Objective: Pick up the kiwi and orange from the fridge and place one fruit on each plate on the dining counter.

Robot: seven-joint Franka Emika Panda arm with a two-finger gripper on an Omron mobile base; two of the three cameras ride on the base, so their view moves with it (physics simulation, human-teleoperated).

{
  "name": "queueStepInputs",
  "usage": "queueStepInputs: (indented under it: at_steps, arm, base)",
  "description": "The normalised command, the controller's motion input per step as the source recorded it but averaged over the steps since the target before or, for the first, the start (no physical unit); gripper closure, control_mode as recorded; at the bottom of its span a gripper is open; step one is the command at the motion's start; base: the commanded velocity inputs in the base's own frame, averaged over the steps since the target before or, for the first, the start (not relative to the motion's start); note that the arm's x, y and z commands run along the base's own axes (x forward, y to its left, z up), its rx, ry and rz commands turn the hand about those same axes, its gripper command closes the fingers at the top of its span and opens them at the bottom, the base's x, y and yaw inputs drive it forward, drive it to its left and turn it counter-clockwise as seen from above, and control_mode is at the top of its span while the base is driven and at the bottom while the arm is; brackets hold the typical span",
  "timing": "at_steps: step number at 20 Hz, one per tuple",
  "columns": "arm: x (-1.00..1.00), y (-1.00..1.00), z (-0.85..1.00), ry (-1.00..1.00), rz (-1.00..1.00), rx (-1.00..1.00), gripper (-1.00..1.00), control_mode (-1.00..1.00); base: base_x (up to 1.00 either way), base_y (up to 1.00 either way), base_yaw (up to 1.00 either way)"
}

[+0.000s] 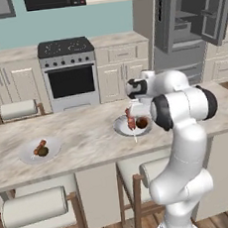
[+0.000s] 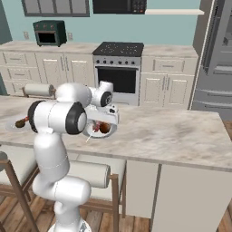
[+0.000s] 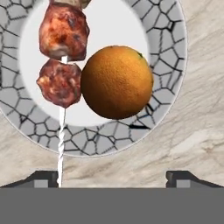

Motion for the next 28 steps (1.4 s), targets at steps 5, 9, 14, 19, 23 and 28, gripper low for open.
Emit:
queueStepInputs:
  at_steps: [5,9,14,19,23,28]
  arm:
    - [-0.61,0.0,0.72,-0.16,0.0,0.0,-1.0,-1.0]
    - [-0.7,0.0,0.73,-0.19,0.0,0.0,-1.0,-1.0]
    - [-0.87,0.0,0.71,-0.25,0.0,0.0,-1.0,-1.0]
    - [-0.89,0.0,0.52,-0.28,0.0,0.0,-1.0,-1.0]
    - [-0.99,0.02,0.39,-0.31,0.0,0.0,-1.0,-1.0]
    - [-0.82,0.0,0.71,-0.33,0.0,0.0,-1.0,-1.0]
  base:
    - [0.0,0.0,0.0]
    - [0.0,0.0,0.0]
    - [0.0,0.0,0.0]
    - [0.0,0.0,0.0]
    - [0.0,0.0,0.0]
    - [0.0,0.0,0.0]
